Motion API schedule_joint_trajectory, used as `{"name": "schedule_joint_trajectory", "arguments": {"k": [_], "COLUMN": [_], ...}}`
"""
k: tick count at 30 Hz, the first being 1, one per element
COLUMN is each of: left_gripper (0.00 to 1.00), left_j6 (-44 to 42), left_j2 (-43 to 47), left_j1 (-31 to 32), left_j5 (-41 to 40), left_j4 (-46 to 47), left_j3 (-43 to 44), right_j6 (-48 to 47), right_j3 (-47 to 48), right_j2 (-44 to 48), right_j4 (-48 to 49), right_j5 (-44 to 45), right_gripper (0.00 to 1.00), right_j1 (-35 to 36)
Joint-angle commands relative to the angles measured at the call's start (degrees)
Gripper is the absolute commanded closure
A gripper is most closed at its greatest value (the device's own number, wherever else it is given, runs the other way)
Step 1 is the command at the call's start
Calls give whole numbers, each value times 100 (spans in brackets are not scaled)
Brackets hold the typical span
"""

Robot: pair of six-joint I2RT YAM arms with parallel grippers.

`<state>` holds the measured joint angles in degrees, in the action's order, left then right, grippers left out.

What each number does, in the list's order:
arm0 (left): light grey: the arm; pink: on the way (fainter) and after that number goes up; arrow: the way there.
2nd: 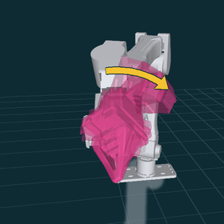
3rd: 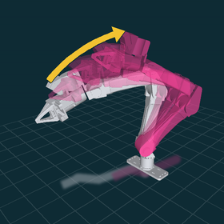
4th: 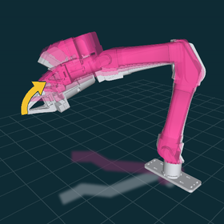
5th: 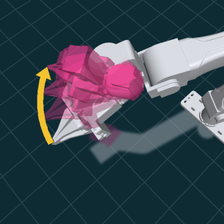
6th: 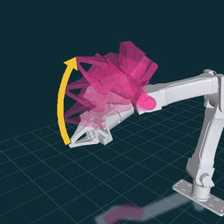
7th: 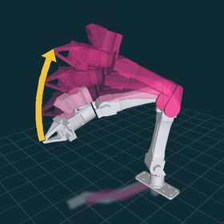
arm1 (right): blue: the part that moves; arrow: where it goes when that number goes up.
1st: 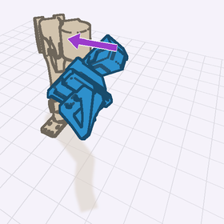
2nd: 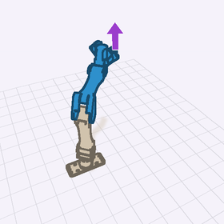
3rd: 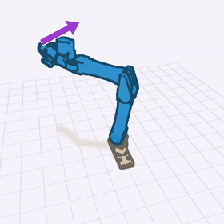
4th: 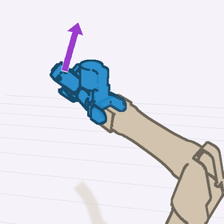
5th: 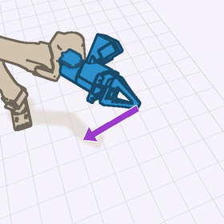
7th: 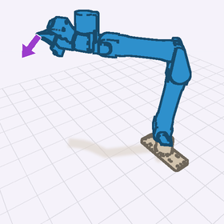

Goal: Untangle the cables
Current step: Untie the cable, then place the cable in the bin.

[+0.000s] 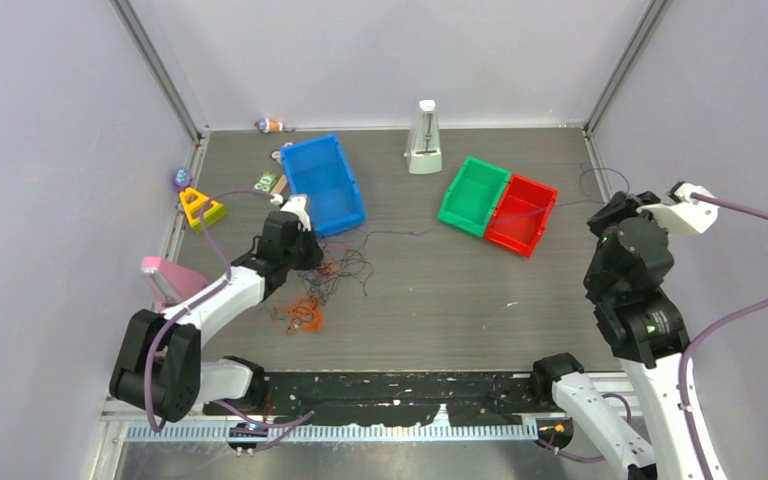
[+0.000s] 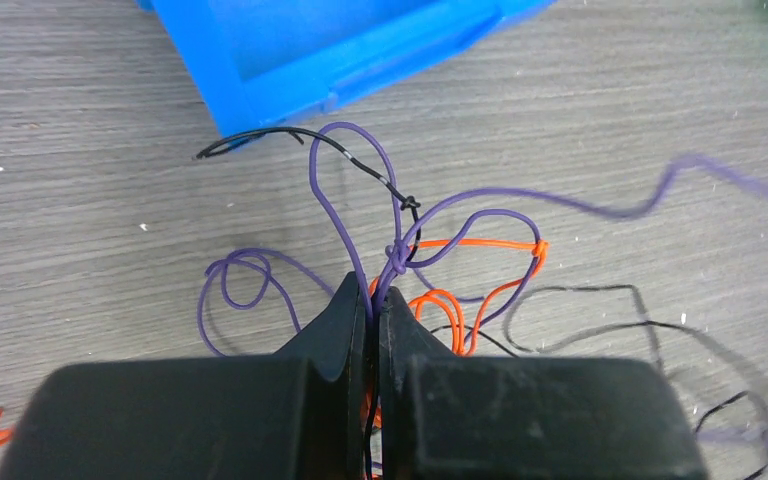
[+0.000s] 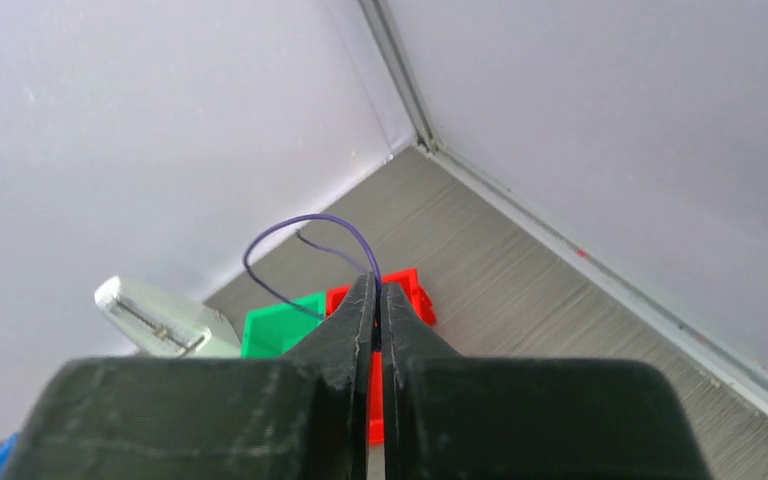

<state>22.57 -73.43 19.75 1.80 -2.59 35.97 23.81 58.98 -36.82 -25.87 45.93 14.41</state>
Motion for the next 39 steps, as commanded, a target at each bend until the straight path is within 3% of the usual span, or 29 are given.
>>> {"name": "schedule_joint_trajectory", "arguments": {"k": [1,7,9,13,15,24,34,39], "left_gripper": [100,100,100,100,100,100,100,100], "left_j6": [184,204,196,88,50,31,-25,-36], "left_j2": [225,283,383,437,379,290,276,194], "left_j1": [-15,-15,-15,-15,-19,-10,-6,-6], "left_j5": [-430,-591,-513,31,362,813,975,1049], "left_j4": [445,386,477,770,898,1104,1190,1191], "left_j3": [-74,-92,-158,-240,-239,-250,-260,-217], "right_j6": [-357,-710,-796,-632,-610,-786,-892,-1104], "right_j3": [698,1473,1581,1359,1198,1904,2928,3645], "right_j2": [-70,-228,-237,-265,-338,-1021,-2259,-2857], "right_j4": [-34,22,23,-126,-136,-144,93,96], "right_j5": [450,345,-100,-1836,-2150,-2114,-2892,-2661], "right_gripper": [95,95,95,95,95,95,95,95], "right_j1": [-26,-32,-31,-27,-30,-27,-32,-39]}}
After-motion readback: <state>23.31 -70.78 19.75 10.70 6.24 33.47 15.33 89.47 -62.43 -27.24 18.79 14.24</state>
